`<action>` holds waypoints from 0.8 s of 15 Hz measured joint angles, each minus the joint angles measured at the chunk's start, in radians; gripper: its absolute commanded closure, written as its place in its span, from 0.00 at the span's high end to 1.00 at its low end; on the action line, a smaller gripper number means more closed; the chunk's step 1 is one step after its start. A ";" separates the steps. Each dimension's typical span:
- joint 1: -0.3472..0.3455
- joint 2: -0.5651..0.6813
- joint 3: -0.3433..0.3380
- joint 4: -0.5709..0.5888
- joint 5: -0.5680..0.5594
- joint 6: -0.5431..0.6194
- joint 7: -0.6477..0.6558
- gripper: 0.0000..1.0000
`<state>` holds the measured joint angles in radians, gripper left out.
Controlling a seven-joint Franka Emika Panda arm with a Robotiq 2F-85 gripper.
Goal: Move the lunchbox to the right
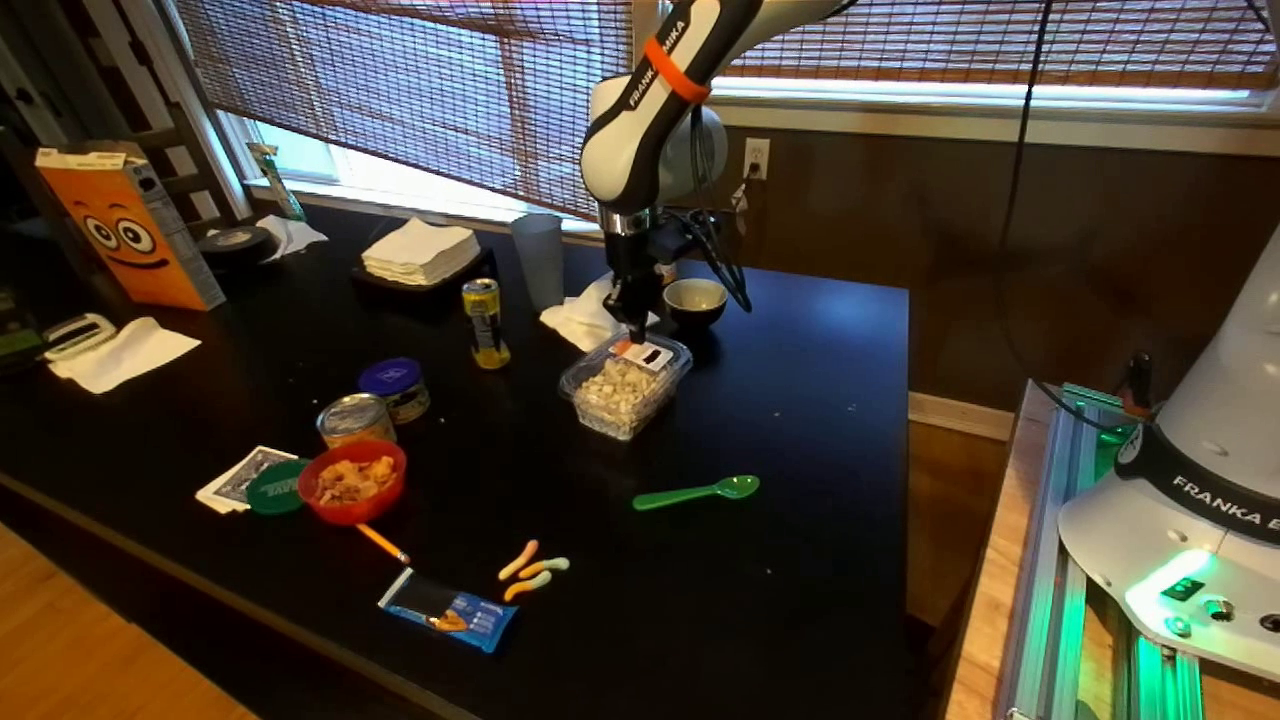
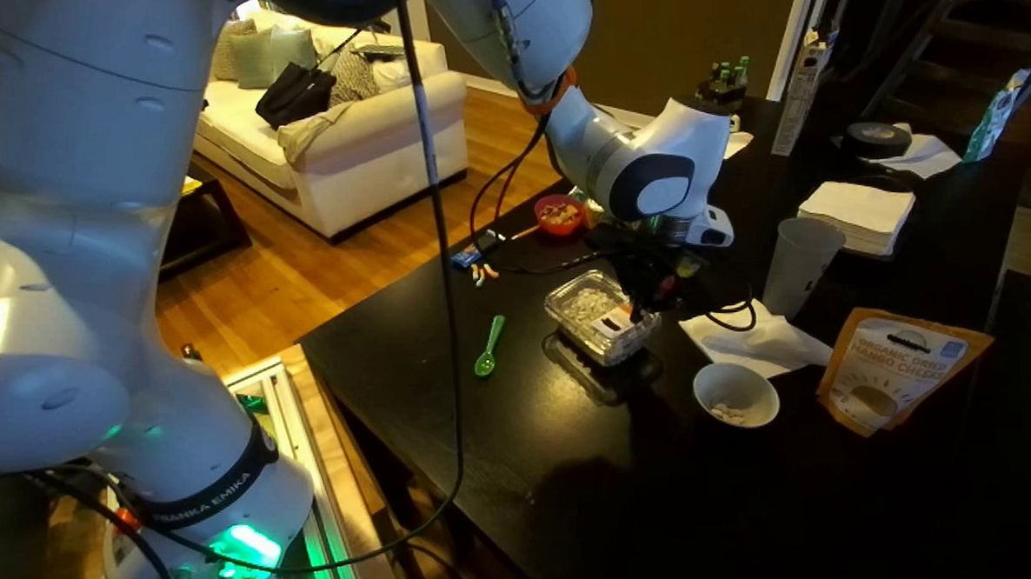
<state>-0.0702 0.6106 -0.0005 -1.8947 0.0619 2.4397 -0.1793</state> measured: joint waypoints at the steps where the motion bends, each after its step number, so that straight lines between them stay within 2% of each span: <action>1: 0.001 -0.002 0.001 0.000 0.000 0.000 0.000 0.00; 12: 0.012 0.013 -0.002 0.002 -0.005 -0.001 0.017 0.00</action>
<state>-0.0581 0.6234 -0.0027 -1.8930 0.0566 2.4389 -0.1624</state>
